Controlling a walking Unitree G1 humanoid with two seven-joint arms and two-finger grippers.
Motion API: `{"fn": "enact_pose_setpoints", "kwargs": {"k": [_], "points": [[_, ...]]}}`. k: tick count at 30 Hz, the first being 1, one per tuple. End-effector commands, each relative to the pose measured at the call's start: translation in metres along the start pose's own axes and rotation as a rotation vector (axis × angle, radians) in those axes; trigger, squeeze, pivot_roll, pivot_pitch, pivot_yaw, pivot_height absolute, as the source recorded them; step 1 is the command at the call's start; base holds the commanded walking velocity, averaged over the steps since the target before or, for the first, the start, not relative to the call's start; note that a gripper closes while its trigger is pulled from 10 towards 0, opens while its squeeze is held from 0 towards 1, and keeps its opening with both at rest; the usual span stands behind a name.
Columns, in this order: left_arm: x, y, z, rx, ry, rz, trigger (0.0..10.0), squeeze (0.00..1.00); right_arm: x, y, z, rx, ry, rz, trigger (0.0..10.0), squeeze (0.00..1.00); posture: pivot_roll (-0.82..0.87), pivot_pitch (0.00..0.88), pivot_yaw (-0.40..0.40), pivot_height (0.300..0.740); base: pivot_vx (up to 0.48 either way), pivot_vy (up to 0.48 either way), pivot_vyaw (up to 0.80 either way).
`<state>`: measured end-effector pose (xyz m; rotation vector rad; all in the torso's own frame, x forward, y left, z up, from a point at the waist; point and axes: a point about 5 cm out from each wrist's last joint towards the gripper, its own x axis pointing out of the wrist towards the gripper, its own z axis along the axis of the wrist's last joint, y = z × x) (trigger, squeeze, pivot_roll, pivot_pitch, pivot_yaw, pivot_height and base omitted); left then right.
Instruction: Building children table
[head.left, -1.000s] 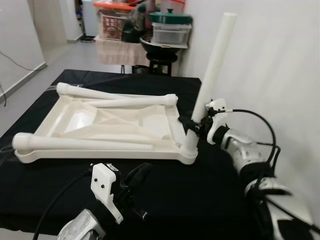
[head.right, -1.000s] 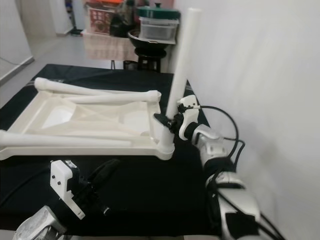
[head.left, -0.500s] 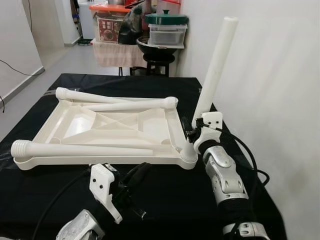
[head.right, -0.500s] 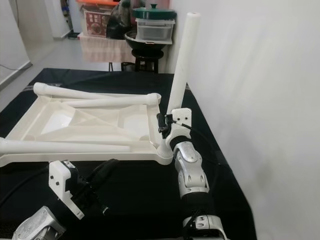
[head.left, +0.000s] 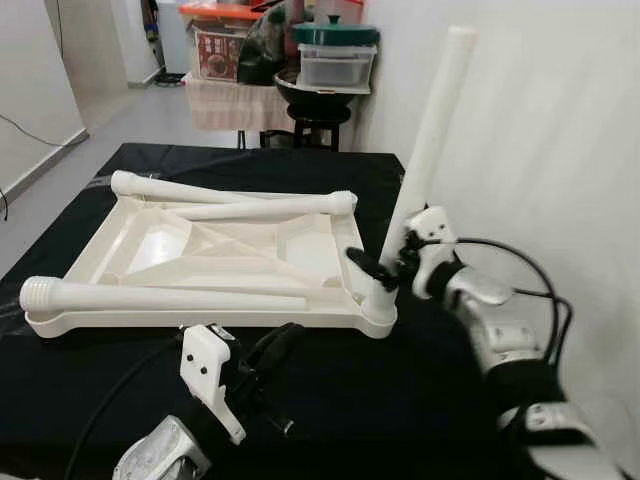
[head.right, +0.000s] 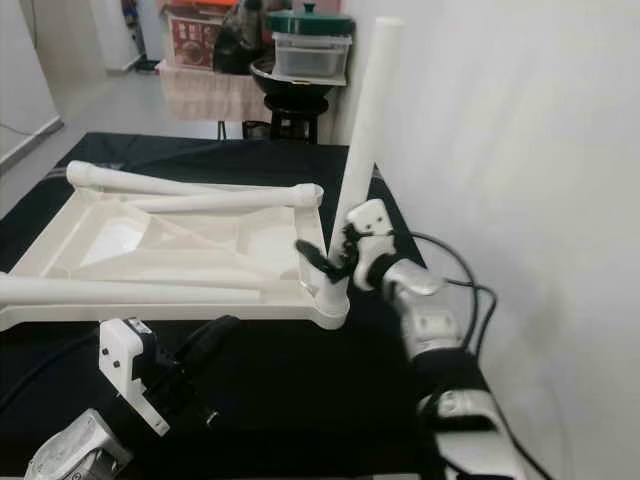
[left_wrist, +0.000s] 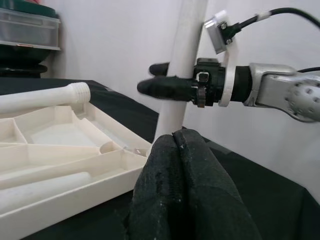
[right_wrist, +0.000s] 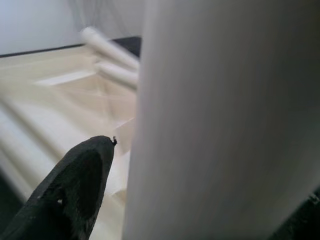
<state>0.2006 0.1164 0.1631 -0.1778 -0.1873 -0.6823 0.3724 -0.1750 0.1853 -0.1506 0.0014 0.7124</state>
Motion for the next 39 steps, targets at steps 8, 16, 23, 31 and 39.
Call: {"fn": "enact_pose_setpoints", "kwargs": {"k": [8, 16, 23, 31, 39], "points": [[-0.001, -0.002, -0.002, -0.009, 0.012, 0.001, 10.0, 0.0, 0.001, -0.009, 0.006, 0.178, -0.041, 0.158, 0.0, 0.0, 0.05, 0.0, -0.124, 0.74, 0.0, 0.0, 0.0], [-0.003, -0.003, -0.002, -0.011, 0.014, 0.001, 10.0, 0.0, 0.001, -0.01, 0.005, 0.246, -0.057, 0.216, 0.0, 0.0, 0.05, 0.0, -0.116, 0.74, 0.0, 0.0, 0.0], [-0.003, -0.002, -0.002, -0.012, 0.015, 0.001, 10.0, 0.0, -0.001, -0.018, 0.005, 0.167, -0.07, 0.096, 0.0, 0.0, 0.05, 0.0, -0.122, 0.74, 0.0, 0.0, 0.0], [-0.006, 0.0, 0.001, -0.009, 0.015, 0.003, 10.0, 0.0, -0.001, 0.019, -0.027, 0.104, 0.083, -0.632, 0.0, 0.0, 0.04, 0.003, -0.104, 0.74, 0.0, 0.0, 0.0], [-0.002, 0.004, -0.001, -0.006, 0.017, 0.002, 10.0, 0.0, 0.013, 0.058, -0.035, 0.062, 0.091, -0.513, 0.0, 0.0, 0.02, 0.0, -0.104, 0.74, 0.0, 0.0, 0.0]]}}
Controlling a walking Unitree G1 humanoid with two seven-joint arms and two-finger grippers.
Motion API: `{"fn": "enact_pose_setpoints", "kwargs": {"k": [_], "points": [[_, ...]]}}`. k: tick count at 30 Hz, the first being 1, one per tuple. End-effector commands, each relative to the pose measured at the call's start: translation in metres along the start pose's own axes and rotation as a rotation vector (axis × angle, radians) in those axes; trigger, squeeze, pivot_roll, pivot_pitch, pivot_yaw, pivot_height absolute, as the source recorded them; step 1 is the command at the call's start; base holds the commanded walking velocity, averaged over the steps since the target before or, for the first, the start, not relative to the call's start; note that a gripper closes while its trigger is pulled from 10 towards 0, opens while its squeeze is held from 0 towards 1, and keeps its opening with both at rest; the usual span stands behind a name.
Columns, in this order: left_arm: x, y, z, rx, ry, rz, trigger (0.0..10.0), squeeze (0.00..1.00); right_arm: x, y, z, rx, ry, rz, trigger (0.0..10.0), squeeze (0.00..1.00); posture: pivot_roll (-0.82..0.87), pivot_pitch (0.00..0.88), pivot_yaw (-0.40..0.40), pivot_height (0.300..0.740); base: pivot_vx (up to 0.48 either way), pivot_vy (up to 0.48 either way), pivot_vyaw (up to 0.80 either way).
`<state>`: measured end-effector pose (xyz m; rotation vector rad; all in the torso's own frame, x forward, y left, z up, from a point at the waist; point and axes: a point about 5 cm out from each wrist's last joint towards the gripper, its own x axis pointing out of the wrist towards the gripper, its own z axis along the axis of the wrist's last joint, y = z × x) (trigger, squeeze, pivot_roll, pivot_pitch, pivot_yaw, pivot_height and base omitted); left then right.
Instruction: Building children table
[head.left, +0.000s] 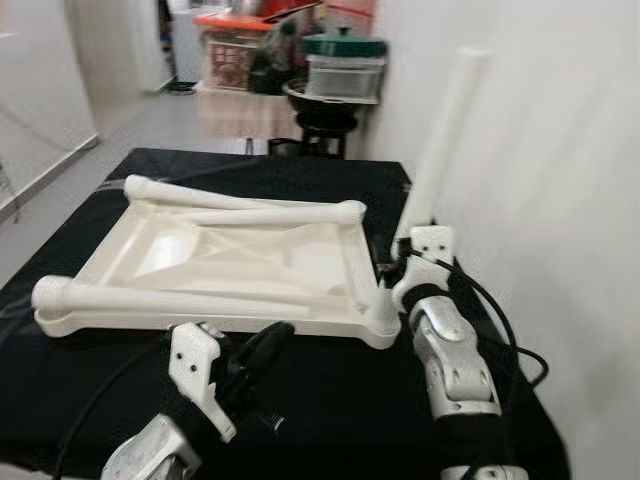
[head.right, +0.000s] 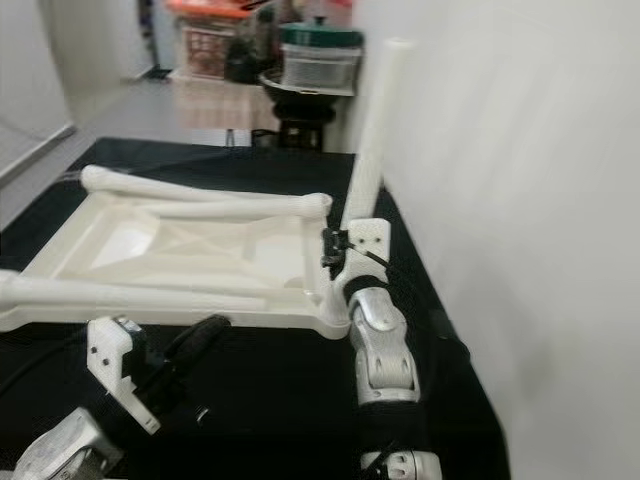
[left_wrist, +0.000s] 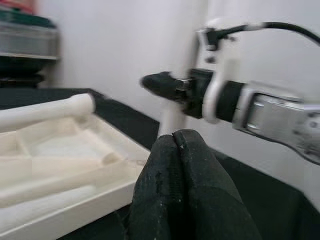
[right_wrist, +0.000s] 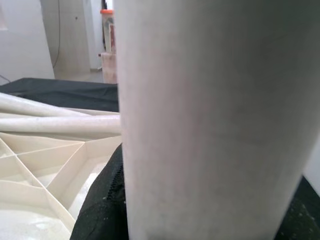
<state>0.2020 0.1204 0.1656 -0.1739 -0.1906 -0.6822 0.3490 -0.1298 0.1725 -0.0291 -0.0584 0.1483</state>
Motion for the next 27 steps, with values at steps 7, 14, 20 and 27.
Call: {"fn": "enact_pose_setpoints", "kwargs": {"k": [7, 14, 20, 27], "points": [[0.001, 0.0, -0.007, -0.012, 0.015, 0.004, 10.0, 0.0, -0.012, 0.022, -0.026, -0.047, 0.175, 0.205, 10.0, 1.0, 0.02, 0.0, -0.107, 0.74, 0.0, 0.0, 0.0], [0.003, -0.002, -0.009, -0.016, 0.016, 0.001, 10.0, 0.0, -0.004, 0.007, 0.001, -0.029, 0.021, 0.446, 10.0, 1.0, 0.02, 0.0, -0.117, 0.74, 0.0, 0.0, 0.0], [0.003, -0.004, -0.01, -0.016, 0.014, 0.002, 10.0, 0.0, 0.017, -0.041, 0.006, 0.007, 0.063, 0.624, 10.0, 0.0, 0.04, 0.0, -0.124, 0.74, 0.0, 0.0, 0.0], [0.002, -0.004, -0.009, -0.016, 0.014, 0.001, 10.0, 0.0, 0.022, -0.041, 0.012, 0.058, 0.082, 0.701, 10.0, 0.0, 0.05, 0.0, -0.122, 0.74, 0.0, 0.0, 0.0]]}}
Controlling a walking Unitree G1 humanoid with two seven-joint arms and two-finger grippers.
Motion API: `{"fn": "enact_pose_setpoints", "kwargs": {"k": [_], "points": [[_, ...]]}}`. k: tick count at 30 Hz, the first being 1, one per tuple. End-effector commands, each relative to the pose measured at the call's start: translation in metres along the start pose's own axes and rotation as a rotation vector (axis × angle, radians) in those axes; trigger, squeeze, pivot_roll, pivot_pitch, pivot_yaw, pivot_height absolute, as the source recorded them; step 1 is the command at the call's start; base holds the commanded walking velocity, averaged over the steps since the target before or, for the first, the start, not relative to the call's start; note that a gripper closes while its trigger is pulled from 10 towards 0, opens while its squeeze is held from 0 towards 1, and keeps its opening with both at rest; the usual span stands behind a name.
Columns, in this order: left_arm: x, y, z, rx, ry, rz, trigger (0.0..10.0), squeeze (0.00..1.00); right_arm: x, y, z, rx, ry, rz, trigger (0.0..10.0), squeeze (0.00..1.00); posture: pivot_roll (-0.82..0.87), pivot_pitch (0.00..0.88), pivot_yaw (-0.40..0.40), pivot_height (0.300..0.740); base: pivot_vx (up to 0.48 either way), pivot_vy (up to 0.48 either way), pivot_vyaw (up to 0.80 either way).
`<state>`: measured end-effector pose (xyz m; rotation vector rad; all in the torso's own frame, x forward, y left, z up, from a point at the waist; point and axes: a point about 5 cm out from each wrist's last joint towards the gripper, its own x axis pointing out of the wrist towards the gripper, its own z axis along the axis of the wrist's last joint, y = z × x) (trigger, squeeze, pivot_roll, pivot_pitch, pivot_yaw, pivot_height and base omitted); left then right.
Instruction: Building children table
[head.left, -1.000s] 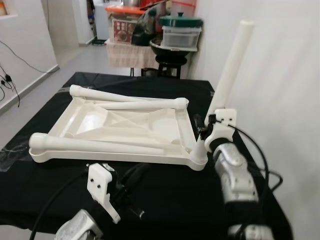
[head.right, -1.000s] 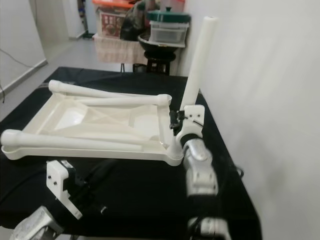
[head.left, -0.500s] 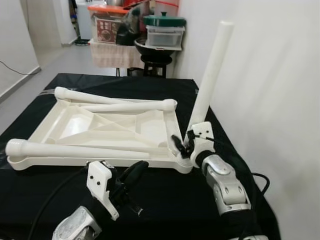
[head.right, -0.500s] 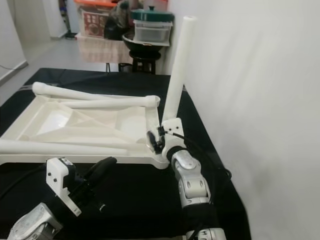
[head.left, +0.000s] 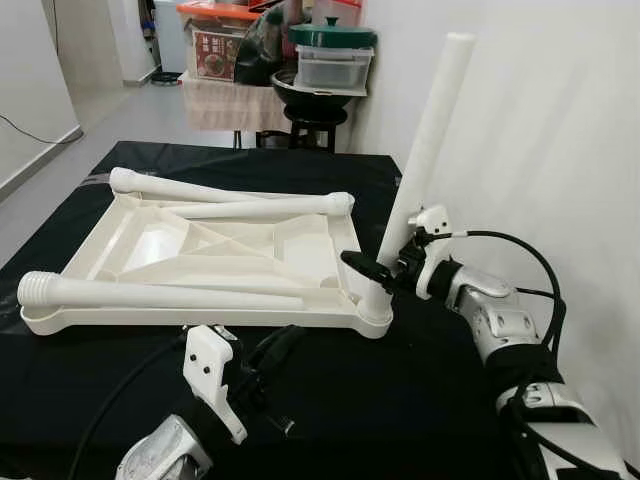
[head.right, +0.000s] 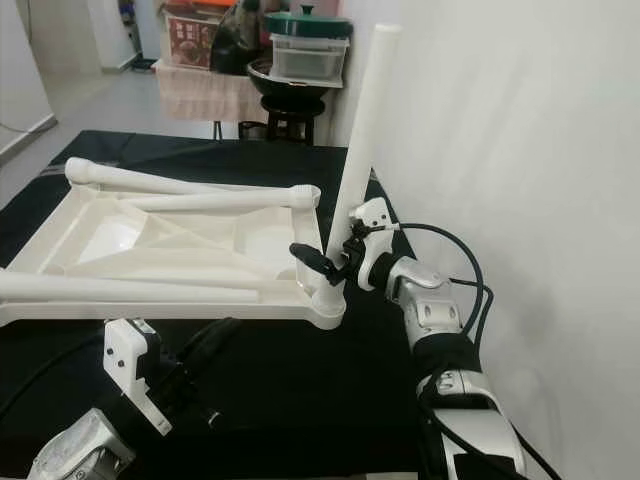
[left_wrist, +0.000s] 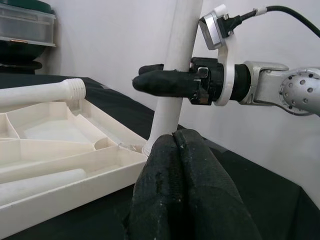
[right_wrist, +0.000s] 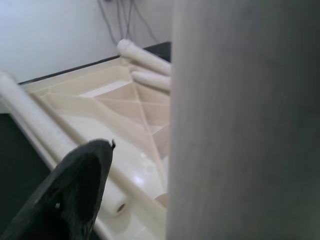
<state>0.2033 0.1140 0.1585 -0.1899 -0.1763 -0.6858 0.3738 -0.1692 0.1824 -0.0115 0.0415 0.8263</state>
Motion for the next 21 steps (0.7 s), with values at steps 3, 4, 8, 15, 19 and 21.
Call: {"fn": "enact_pose_setpoints", "kwargs": {"k": [3, 4, 8, 15, 19, 21], "points": [[-0.0017, -0.0013, -0.0005, 0.004, 0.007, 0.002, 10.0, 0.0, 0.0039, -0.0006, 0.0051, 0.046, -0.013, 0.055, 3.2, 0.0, 0.05, 0.0, -0.123, 0.74, 0.0, 0.0, 0.0], [-0.0022, -0.0014, -0.0001, 0.004, 0.007, 0.003, 10.0, 0.0, 0.004, -0.0006, 0.0053, 0.056, -0.022, 0.088, 0.0, 0.0, 0.05, 0.0, -0.122, 0.74, 0.0, 0.0, 0.0], [-0.0031, -0.0012, 0.0004, 0.004, 0.007, 0.003, 10.0, 0.0, 0.0032, -0.001, 0.0053, 0.063, -0.039, 0.127, 0.0, 0.0, 0.05, 0.0, -0.117, 0.74, 0.0, 0.0, 0.0], [-0.0035, -0.0001, 0.0001, 0.003, 0.01, 0.003, 10.0, 0.0, 0.0014, -0.004, 0.0056, 0.081, -0.057, 0.127, 0.0, 0.0, 0.04, 0.0, -0.109, 0.74, 0.0, 0.0, 0.0], [-0.0031, 0.0002, -0.0005, 0.003, 0.009, 0.004, 10.0, 0.0, 0.0014, -0.0072, 0.005, 0.029, -0.033, 0.077, 0.0, 0.0, 0.04, 0.0, -0.108, 0.74, 0.0, 0.0, 0.0], [-0.003, 0.0, -0.0002, 0.004, 0.009, 0.004, 10.0, 0.0, 0.0003, -0.0081, 0.0028, -0.031, 0.005, 0.043, 0.0, 0.0, 0.04, 0.0, -0.11, 0.74, 0.0, 0.0, 0.0]]}}
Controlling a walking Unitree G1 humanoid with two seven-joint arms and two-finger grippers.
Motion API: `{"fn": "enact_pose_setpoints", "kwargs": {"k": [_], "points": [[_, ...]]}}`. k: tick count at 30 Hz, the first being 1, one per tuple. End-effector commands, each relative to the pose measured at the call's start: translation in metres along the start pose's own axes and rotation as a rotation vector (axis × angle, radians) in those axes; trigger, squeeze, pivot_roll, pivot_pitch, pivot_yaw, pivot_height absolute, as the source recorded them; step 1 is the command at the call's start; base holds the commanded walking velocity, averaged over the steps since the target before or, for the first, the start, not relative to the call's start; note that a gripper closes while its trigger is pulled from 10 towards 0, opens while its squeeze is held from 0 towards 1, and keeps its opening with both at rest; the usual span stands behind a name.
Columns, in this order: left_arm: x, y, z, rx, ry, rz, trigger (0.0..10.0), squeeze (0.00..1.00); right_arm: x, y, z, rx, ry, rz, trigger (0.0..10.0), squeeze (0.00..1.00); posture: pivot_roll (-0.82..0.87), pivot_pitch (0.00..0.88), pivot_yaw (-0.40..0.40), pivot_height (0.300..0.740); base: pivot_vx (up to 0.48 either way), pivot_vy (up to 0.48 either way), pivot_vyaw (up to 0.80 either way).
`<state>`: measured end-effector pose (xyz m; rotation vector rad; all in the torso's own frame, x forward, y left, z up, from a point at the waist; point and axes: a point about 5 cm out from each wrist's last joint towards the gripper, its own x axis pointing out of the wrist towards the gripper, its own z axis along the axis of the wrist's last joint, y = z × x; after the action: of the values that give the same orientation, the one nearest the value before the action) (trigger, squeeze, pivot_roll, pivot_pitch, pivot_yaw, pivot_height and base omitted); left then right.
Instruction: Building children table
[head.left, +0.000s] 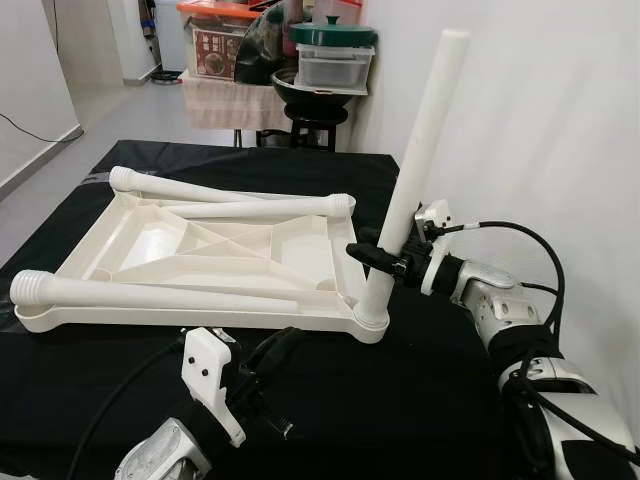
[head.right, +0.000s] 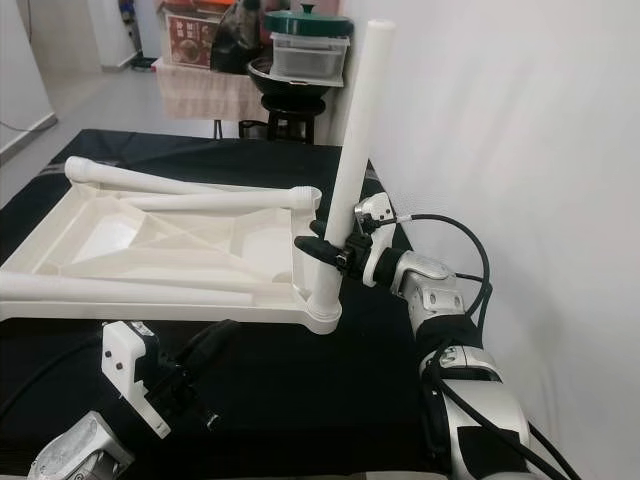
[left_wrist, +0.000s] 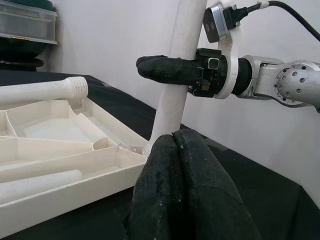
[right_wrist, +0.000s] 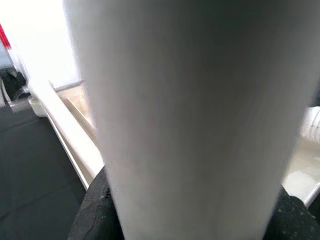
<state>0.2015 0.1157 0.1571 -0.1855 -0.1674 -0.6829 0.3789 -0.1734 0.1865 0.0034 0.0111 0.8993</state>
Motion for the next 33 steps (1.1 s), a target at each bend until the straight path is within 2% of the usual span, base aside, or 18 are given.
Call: {"fn": "enact_pose_setpoints", "kwargs": {"k": [1, 5, 6, 7, 8, 9, 10, 11, 13, 18, 19, 22, 23, 25, 27, 30, 32, 33], "points": [[0.0, 0.0, 0.001, 0.002, -0.001, 0.0, 10.0, 0.0, 0.0, -0.002, -0.001, -0.03, 0.039, -0.029, 0.0, 0.0, 0.04, 0.0, -0.11, 0.74, 0.0, 0.0, 0.0], [-0.001, -0.001, 0.002, 0.003, -0.002, 0.0, 10.0, 0.0, -0.003, -0.003, -0.01, -0.111, 0.131, -0.119, 0.0, 0.0, 0.04, 0.0, -0.116, 0.74, 0.0, 0.0, 0.0], [-0.002, -0.001, 0.003, 0.004, -0.002, 0.0, 10.0, 0.0, -0.002, -0.003, -0.016, -0.141, 0.147, -0.317, 0.0, 0.0, 0.04, 0.0, -0.125, 0.74, 0.0, 0.0, 0.0], [-0.004, -0.001, 0.005, 0.005, -0.004, 0.0, 10.0, 0.0, -0.002, 0.014, -0.026, -0.077, 0.086, -0.582, 0.0, 0.0, 0.03, 0.01, -0.104, 0.74, 0.0, 0.0, 0.0], [-0.005, 0.0, 0.006, 0.006, -0.003, 0.0, 10.0, 0.0, -0.002, 0.042, -0.037, -0.065, 0.077, -0.699, 0.0, 0.0, 0.01, 0.01, -0.081, 0.74, 0.0, 0.0, 0.0], [-0.005, 0.0, 0.006, 0.006, -0.003, 0.0, 10.0, 0.0, -0.002, 0.042, -0.037, -0.065, 0.077, -0.699, 0.0, 0.0, 0.01, 0.01, -0.081, 0.74, 0.0, 0.0, 0.0], [-0.005, 0.001, 0.007, 0.006, -0.002, 0.0, 10.0, 0.0, -0.003, 0.06, -0.038, -0.077, 0.057, -0.737, 0.0, 0.0, 0.0, 0.0, -0.075, 0.74, 0.0, 0.0, 0.0], [-0.005, 0.001, 0.007, 0.005, -0.002, -0.001, 10.0, 0.0, -0.003, 0.066, -0.037, -0.071, 0.04, -0.745, 0.0, 0.0, 0.0, 0.0, -0.075, 0.74, 0.0, 0.0, 0.0], [-0.004, 0.001, 0.006, 0.004, -0.001, -0.002, 10.0, 0.0, -0.001, 0.06, -0.039, -0.048, 0.04, -0.739, 0.0, 0.0, 0.01, 0.001, -0.086, 0.74, 0.0, 0.0, 0.0], [-0.003, 0.002, 0.006, 0.009, -0.004, 0.003, 10.0, 0.0, 0.004, 0.06, -0.041, -0.093, 0.067, -0.724, 0.0, 0.0, 0.01, 0.0, -0.089, 0.74, 0.0, 0.0, 0.0], [-0.002, 0.003, 0.006, 0.01, -0.006, 0.004, 10.0, 0.0, 0.006, 0.063, -0.041, -0.117, 0.092, -0.7, 10.0, 0.0, 0.01, 0.0, -0.089, 0.74, 0.0, 0.0, 0.0], [-0.002, 0.003, 0.006, 0.01, -0.006, 0.004, 10.0, 0.0, 0.006, 0.064, -0.041, -0.119, 0.098, -0.699, 10.0, 0.0, 0.01, 0.0, -0.089, 0.74, 0.0, 0.0, 0.0], [-0.001, 0.003, 0.006, 0.009, -0.006, 0.003, 10.0, 0.0, 0.007, 0.065, -0.039, -0.103, 0.089, -0.666, 10.0, 1.0, 0.0, 0.0, -0.088, 0.74, 0.0, 0.0, 0.0], [-0.001, 0.003, 0.005, 0.008, -0.006, 0.002, 10.0, 0.0, 0.007, 0.068, -0.036, -0.069, 0.084, -0.653, 10.0, 1.0, 0.0, 0.0, -0.088, 0.74, 0.0, 0.0, 0.0], [0.001, 0.003, 0.005, 0.006, -0.006, 0.001, 10.0, 0.0, 0.008, 0.066, -0.029, -0.041, 0.082, -0.579, 10.0, 1.0, 0.01, 0.0, -0.094, 0.74, 0.0, 0.0, 0.0], [0.001, 0.002, 0.004, 0.006, -0.006, 0.001, 10.0, 0.0, 0.008, 0.057, -0.024, -0.063, 0.067, -0.528, 10.0, 1.0, 0.01, 0.0, -0.097, 0.74, 0.0, 0.0, 0.0], [0.002, 0.001, 0.004, 0.005, -0.007, 0.001, 10.0, 0.0, 0.009, 0.049, -0.017, -0.069, 0.03, -0.354, 10.0, 1.0, 0.01, 0.0, -0.105, 0.74, 0.0, 0.0, 0.0], [0.002, 0.001, 0.004, 0.005, -0.007, 0.001, 10.0, 0.0, 0.009, 0.049, -0.017, -0.069, 0.03, -0.354, 10.0, 1.0, 0.01, 0.0, -0.105, 0.74, 0.0, 0.0, 0.0]]}}
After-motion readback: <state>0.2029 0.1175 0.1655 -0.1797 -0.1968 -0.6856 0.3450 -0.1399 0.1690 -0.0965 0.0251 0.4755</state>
